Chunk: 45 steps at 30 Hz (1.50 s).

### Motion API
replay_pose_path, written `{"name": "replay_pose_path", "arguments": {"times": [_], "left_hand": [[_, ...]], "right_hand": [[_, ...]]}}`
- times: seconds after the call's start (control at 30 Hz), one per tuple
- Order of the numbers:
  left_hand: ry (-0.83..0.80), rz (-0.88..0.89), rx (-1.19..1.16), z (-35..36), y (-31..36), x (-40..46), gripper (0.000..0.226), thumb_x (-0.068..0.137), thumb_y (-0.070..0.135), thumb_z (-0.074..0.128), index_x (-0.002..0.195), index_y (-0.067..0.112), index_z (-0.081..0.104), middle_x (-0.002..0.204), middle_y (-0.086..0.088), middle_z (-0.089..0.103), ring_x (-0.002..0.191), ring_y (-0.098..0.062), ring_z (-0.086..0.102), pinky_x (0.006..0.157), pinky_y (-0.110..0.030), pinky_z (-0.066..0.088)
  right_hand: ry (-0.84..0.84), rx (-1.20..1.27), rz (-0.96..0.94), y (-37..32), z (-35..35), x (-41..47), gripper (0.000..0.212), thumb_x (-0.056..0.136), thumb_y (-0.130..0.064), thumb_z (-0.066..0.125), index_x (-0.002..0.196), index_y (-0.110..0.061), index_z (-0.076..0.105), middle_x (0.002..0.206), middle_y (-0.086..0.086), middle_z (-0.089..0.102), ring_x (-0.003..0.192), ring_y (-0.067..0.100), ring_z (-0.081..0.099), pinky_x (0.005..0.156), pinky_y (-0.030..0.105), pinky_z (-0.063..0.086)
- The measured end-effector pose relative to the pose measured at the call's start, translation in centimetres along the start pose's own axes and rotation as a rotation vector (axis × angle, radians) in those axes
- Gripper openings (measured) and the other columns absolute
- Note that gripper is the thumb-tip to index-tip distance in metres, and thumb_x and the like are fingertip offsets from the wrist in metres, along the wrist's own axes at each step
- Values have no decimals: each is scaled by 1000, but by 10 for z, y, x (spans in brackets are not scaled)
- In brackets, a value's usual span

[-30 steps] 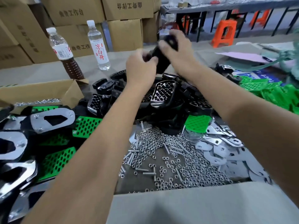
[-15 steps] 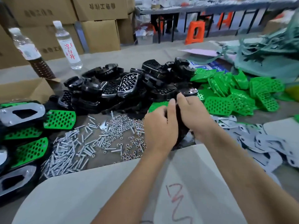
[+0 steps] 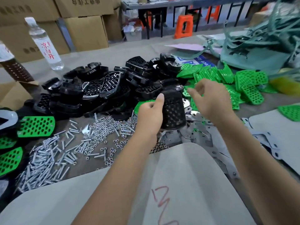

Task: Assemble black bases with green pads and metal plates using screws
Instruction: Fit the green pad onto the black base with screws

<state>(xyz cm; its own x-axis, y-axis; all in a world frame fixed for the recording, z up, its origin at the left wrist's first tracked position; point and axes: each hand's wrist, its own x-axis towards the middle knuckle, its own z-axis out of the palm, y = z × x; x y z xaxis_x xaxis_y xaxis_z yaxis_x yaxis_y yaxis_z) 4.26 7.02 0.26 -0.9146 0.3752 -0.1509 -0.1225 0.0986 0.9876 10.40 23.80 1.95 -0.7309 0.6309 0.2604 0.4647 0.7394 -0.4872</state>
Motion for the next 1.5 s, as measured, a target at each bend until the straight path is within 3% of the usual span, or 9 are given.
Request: {"name": "replay_pose_path", "arguments": {"times": [0.13, 0.4, 0.53, 0.63, 0.77, 0.87, 1.0, 1.2, 1.5], "left_hand": [[-57, -142, -118, -5, 3, -3, 10, 104, 22, 61, 99, 13, 61, 101, -14, 69, 88, -33, 71, 86, -63, 60], [-40, -307, -474, -16, 4, -5, 6, 96, 9, 53, 90, 10, 55, 76, -10, 61, 64, -23, 67, 58, -36, 63], [-13, -278, -539, -34, 9, -9, 9, 96, 11, 48, 93, 4, 50, 60, -12, 52, 68, -36, 74, 57, -44, 63], [10, -257, -535, -50, 7, -13, 10, 95, 11, 46, 94, 3, 52, 55, -6, 44, 52, -29, 70, 57, -43, 63], [51, -167, -479, -71, -1, -15, 7, 96, 6, 48, 93, 3, 53, 57, -9, 58, 49, -19, 64, 63, -44, 65], [149, -66, -398, -90, -7, -17, 17, 92, 0, 51, 105, 12, 49, 74, -16, 66, 61, -32, 73, 63, -43, 64], [229, 46, -279, -115, -18, -23, 33, 84, 3, 57, 106, 21, 41, 107, -23, 58, 65, -37, 76, 53, -34, 59], [223, 233, -79, -150, -32, -33, 42, 71, 9, 61, 97, 34, 40, 117, -25, 57, 76, -51, 73, 49, -40, 55], [86, 269, -276, -155, -35, -34, 42, 76, -1, 55, 111, 20, 55, 100, -3, 75, 83, -41, 77, 58, -37, 59]], "right_hand": [[-181, -316, 63, 15, -6, 3, 63, 88, -49, 77, 139, -18, 56, 137, 20, 48, 133, 43, 35, 107, 51, 38], [-22, 66, 56, 0, -16, -1, 64, 95, -37, 75, 143, 0, 56, 140, 23, 61, 130, 39, 55, 109, 45, 43], [-27, 175, 57, -13, -7, 2, 34, 97, -47, 69, 100, -13, 63, 87, 4, 55, 88, 22, 53, 76, 32, 42], [-25, 147, 86, -21, 2, 2, 64, 100, -43, 66, 145, 1, 53, 140, 22, 59, 132, 37, 53, 107, 42, 42], [229, 86, -48, -34, 9, -5, 44, 99, -39, 67, 131, -9, 67, 125, 23, 61, 122, 39, 49, 102, 42, 37], [115, 610, 1, -56, 13, -16, 30, 95, -36, 73, 100, -7, 76, 98, 20, 73, 92, 31, 69, 85, 48, 52], [-358, 1277, 241, -95, 34, -39, 18, 101, -23, 66, 105, -10, 78, 102, 11, 80, 95, 27, 78, 90, 52, 62], [-414, 1425, 222, -114, 72, -73, 14, 102, -15, 63, 105, -10, 77, 102, 12, 79, 88, 27, 71, 58, 24, 55], [-357, 1428, 39, -112, 77, -86, 13, 99, -3, 65, 99, -8, 77, 100, 14, 79, 94, 31, 78, 67, 25, 62]]}}
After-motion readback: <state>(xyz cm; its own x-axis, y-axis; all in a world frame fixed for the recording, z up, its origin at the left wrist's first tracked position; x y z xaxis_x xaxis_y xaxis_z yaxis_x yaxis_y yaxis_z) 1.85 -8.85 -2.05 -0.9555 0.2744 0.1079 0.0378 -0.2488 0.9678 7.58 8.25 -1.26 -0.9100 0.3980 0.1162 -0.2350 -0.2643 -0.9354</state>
